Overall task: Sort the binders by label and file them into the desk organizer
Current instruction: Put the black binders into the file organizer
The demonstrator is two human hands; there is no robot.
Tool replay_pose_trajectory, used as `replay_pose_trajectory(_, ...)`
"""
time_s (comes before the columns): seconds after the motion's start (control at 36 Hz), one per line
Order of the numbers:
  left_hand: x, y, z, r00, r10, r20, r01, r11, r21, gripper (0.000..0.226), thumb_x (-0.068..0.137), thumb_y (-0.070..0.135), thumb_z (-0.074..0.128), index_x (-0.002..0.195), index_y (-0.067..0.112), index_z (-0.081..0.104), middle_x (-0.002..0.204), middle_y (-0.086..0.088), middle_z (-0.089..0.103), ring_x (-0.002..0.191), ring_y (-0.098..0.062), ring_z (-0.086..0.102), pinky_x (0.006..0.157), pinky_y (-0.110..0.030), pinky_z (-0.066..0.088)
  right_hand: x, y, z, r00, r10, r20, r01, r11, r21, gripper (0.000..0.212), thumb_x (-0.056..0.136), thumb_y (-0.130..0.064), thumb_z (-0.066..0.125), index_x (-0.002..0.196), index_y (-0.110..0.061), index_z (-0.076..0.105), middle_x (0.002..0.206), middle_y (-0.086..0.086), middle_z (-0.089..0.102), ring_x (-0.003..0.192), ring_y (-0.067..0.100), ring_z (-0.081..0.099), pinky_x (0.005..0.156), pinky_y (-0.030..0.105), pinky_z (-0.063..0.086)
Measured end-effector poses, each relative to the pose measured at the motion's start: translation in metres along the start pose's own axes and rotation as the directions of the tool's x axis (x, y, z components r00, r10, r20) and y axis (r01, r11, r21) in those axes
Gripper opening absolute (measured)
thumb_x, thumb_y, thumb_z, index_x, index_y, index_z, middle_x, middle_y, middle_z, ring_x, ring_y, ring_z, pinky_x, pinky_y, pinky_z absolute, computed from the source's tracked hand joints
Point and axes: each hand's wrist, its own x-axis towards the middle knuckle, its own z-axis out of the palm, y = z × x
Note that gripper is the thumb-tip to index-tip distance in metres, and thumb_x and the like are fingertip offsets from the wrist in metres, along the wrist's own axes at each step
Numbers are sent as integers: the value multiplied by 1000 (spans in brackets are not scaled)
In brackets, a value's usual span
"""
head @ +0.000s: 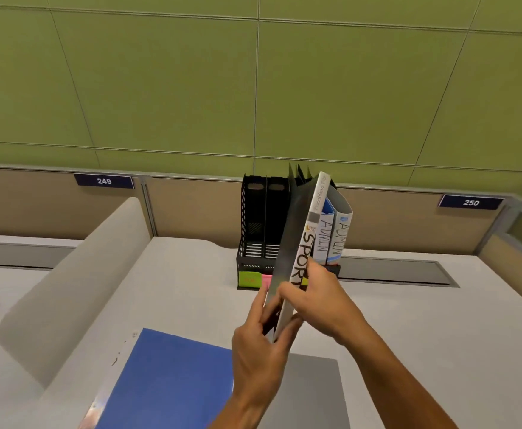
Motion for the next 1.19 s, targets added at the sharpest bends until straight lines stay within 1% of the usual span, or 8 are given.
replay_pose_trajectory(0.08,27,-10,-3,1000,18,23,-17,998,-62,85,78,57,71,152,43,31,119,34,65,111,9,63,94,-12,51,20,-7,5,1000,-15,-24,14,1000,-25,23,77,-39,56,96,-44,45,90,-50,52,94,-21,53,56,8,44)
replay_pose_trajectory(0.19,66,-23,-4,994,62,88,-55,995,-86,80,81,60,67,152,41,34,127,37,60,120,10,57,97,-10,46,48,-10,12,991,-1,-137,-9,998,-69,36,90,-29,61,117,-38,40,87,-36,51,86,5,58,47,8,42)
replay_pose_trajectory(0.39,133,-35,3,972,175,160,-168,984,-54,56,86,60,66,135,65,40,129,36,58,121,7,57,97,-13,49,92,-14,16,919,-31,-392,5,998,-67,20,96,-24,61,112,-23,48,90,-6,56,87,18,61,72,28,56)
replay_pose_trajectory(0.5,173,-40,3,944,230,236,-227,973,-41,54,88,60,60,134,69,34,131,45,50,127,10,51,101,-9,43,117,-19,14,872,-68,-485,51,997,-49,16,95,-19,61,108,-17,52,84,-1,58,82,15,61,66,21,52)
replay_pose_trajectory(0.61,206,-68,1,897,280,341,-327,941,87,66,93,68,48,149,57,17,153,27,39,140,2,41,110,-19,41,142,-17,13,843,-84,-532,78,996,-33,16,95,-17,60,110,-16,53,83,1,58,78,14,60,63,18,50)
replay_pose_trajectory(0.81,252,-137,4,922,71,380,-263,836,482,104,83,87,24,160,19,10,168,-1,15,155,-19,4,124,-43,16,184,1,19,807,-135,-574,100,991,-91,24,96,-14,57,120,-14,55,85,-4,59,69,8,57,57,14,48)
replay_pose_trajectory(1.0,278,-198,7,906,-137,399,-219,656,723,107,82,85,21,160,13,3,168,-11,7,155,-34,-1,125,-49,12,215,22,28,787,-132,-603,73,990,-122,29,98,-17,56,127,-19,52,114,7,64,91,14,62,71,18,56)
replay_pose_trajectory(1.19,274,-241,8,914,-218,341,-155,590,792,100,90,77,33,159,8,10,167,-11,13,155,-29,7,123,-42,17,238,44,40,780,-129,-612,81,991,-106,32,98,-19,57,130,-21,50,107,7,64,93,15,62,78,29,60)
